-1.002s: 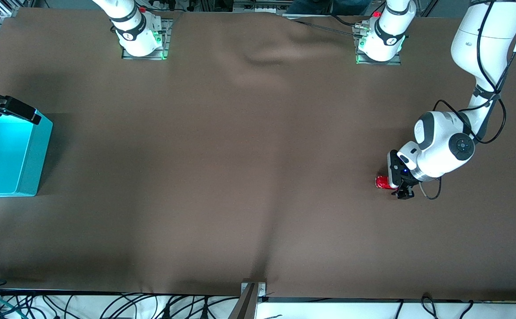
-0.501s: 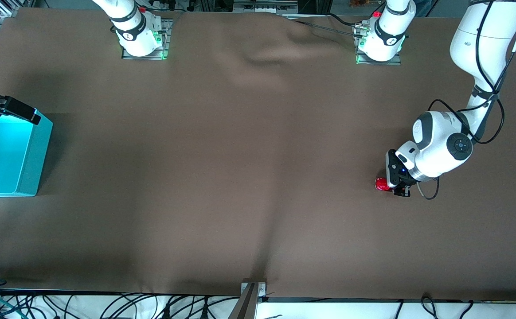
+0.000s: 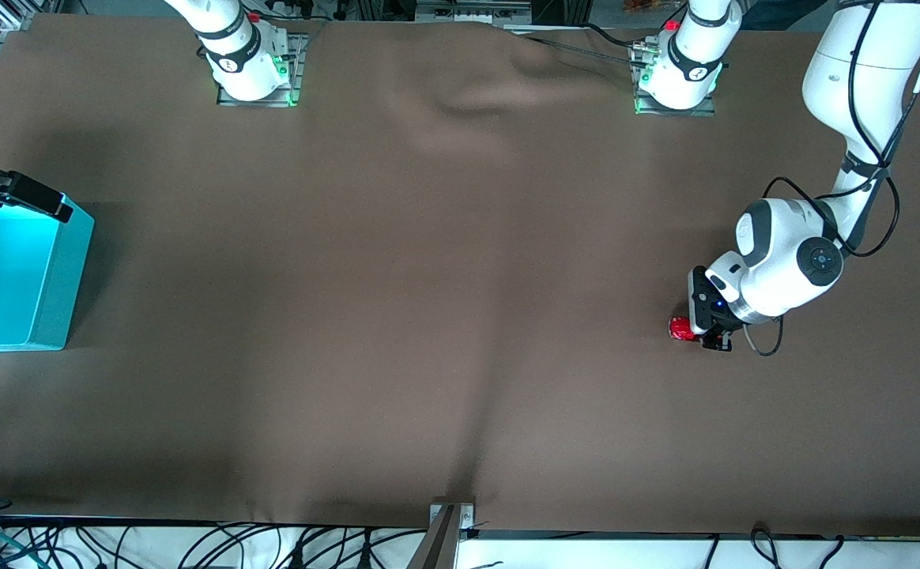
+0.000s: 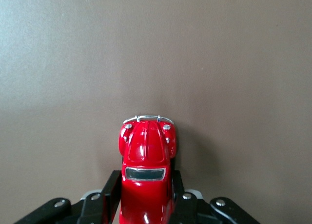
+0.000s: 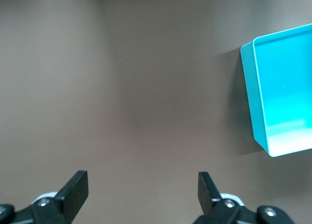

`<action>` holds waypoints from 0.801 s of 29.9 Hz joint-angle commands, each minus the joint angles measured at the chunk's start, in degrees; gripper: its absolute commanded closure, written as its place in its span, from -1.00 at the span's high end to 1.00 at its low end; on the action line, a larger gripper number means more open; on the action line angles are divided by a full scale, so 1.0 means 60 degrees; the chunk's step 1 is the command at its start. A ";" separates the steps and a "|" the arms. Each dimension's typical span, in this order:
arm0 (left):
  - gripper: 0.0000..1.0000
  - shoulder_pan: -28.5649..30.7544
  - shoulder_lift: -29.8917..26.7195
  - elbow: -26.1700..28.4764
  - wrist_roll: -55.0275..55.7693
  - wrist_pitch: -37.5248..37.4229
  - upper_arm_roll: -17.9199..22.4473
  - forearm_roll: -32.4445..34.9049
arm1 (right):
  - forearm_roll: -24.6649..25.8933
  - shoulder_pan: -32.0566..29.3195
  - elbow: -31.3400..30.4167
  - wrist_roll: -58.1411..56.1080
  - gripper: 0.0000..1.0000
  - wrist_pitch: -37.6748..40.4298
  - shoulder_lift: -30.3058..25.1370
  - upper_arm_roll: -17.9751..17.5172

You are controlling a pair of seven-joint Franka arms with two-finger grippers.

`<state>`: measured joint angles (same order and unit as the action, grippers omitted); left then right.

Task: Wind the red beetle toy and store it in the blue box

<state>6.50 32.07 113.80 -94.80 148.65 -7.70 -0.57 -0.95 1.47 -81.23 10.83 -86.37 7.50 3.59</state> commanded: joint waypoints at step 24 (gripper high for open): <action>-0.67 0.1802 0.1174 -0.0670 -0.2290 0.0084 0.0565 0.0110 | 0.0130 -0.0041 -0.0173 0.0056 1.00 -0.0122 -0.0151 -0.0041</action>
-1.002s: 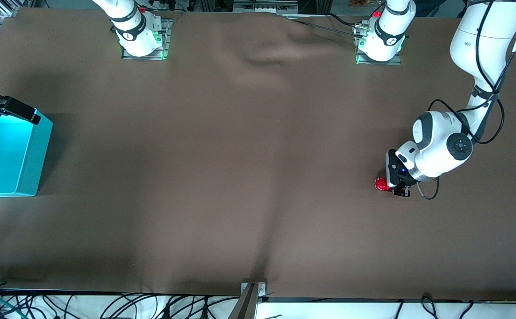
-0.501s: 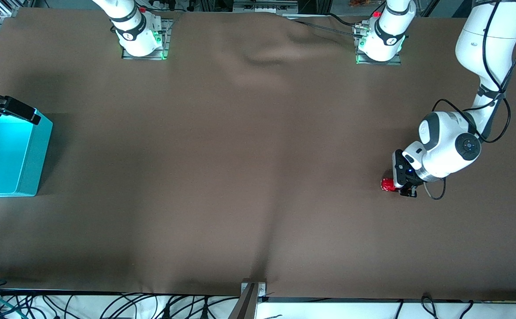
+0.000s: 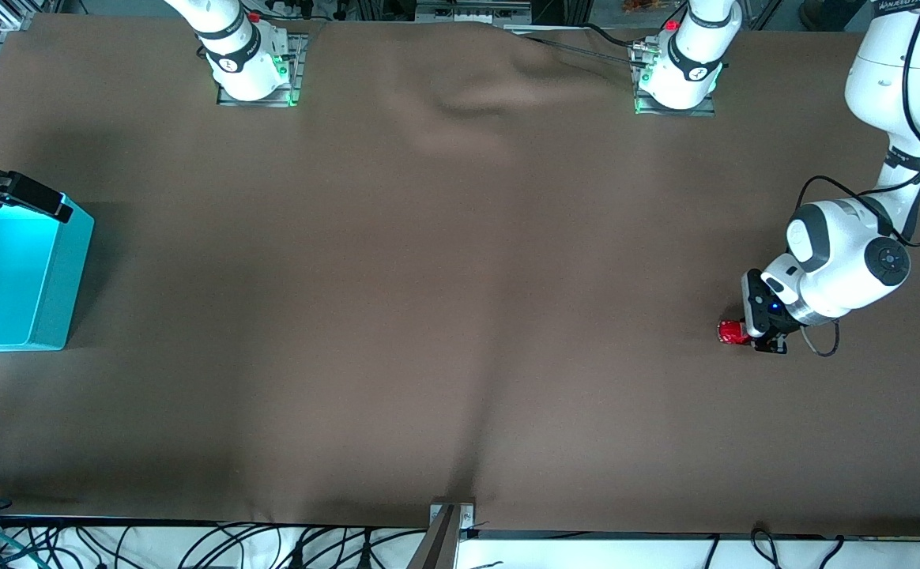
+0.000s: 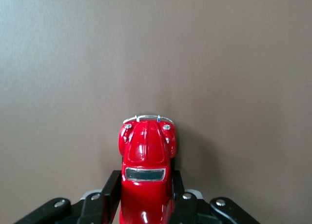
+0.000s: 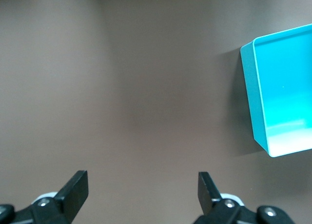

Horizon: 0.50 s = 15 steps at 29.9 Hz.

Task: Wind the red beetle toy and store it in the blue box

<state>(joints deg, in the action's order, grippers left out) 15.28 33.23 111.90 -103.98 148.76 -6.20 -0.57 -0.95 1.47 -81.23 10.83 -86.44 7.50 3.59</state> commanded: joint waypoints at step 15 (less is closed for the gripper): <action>-0.66 0.0632 0.1054 -0.0529 -0.1186 0.0065 0.0330 0.0110 | 0.0130 -0.0040 -0.0173 0.0056 1.00 -0.0110 -0.0138 -0.0055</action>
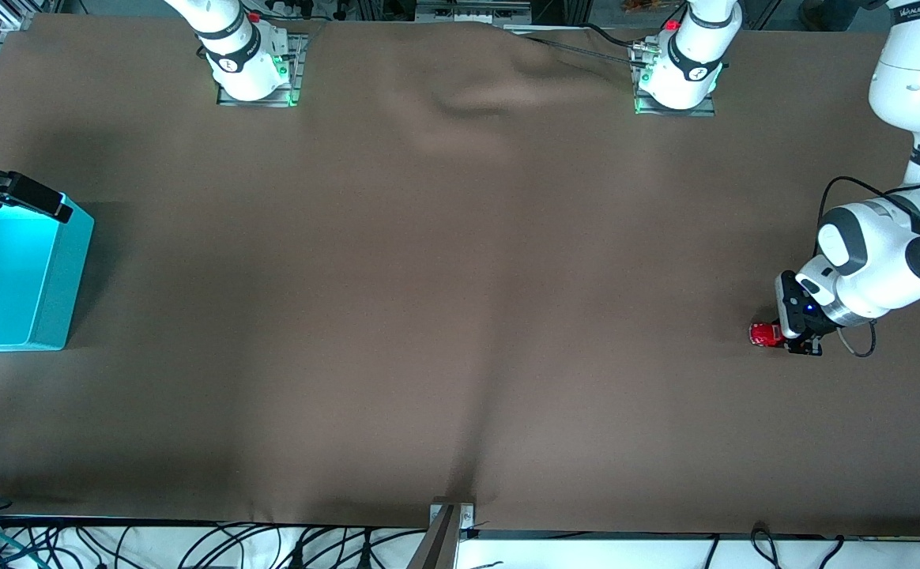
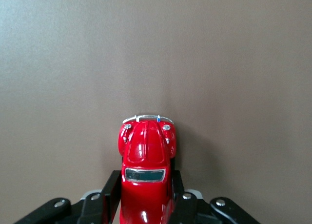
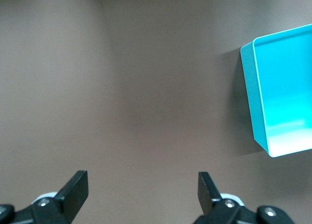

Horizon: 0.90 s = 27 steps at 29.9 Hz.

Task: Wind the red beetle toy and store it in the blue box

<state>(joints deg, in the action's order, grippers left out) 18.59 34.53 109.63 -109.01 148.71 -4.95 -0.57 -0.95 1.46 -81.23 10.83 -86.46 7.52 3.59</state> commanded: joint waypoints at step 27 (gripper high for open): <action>-0.65 0.0711 0.0998 -0.0356 -0.1256 0.0073 0.0401 0.0095 | 0.0130 -0.0038 -0.0173 0.0056 1.00 -0.0107 -0.0154 -0.0041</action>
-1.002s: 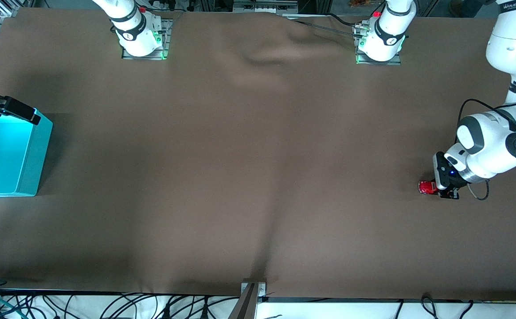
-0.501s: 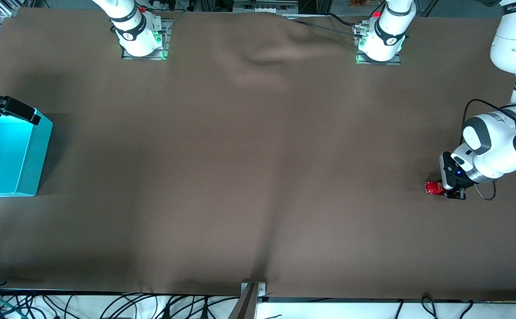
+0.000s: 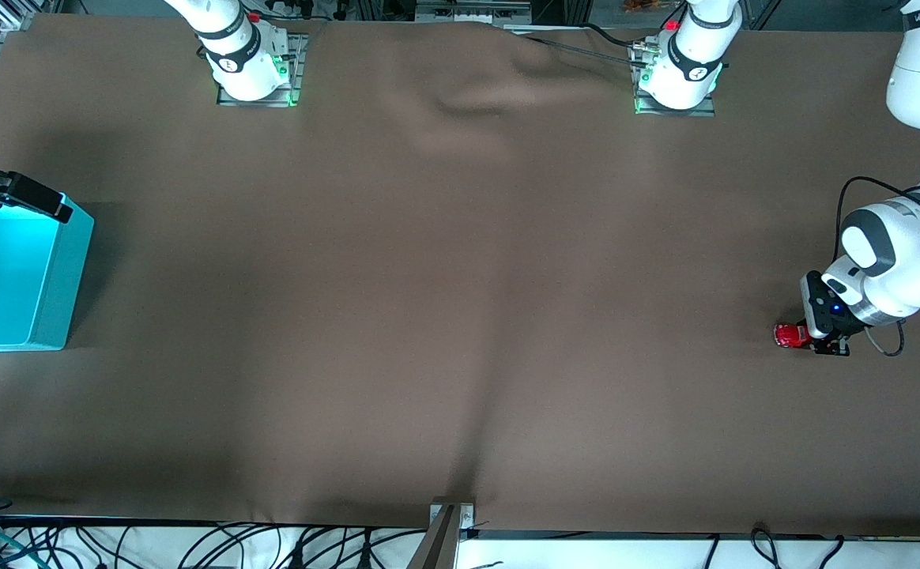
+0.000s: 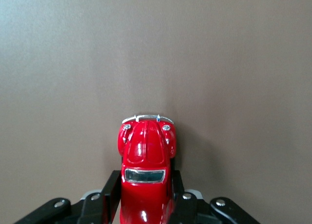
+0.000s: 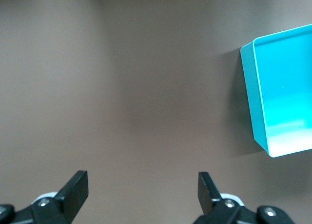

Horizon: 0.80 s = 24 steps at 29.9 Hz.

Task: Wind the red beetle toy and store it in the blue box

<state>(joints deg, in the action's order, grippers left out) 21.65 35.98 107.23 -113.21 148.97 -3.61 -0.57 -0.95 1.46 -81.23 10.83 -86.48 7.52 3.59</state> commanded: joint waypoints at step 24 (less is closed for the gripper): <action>0.99 0.0289 0.0611 -0.0073 -0.0820 0.0030 0.0163 0.0110 | 0.0130 -0.0038 -0.0173 0.0056 1.00 -0.0103 -0.0154 -0.0041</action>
<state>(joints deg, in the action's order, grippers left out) 22.40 36.61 106.97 -115.75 148.75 -3.31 -0.55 -0.95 1.46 -81.23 10.83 -86.48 7.52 3.59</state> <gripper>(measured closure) 0.471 0.000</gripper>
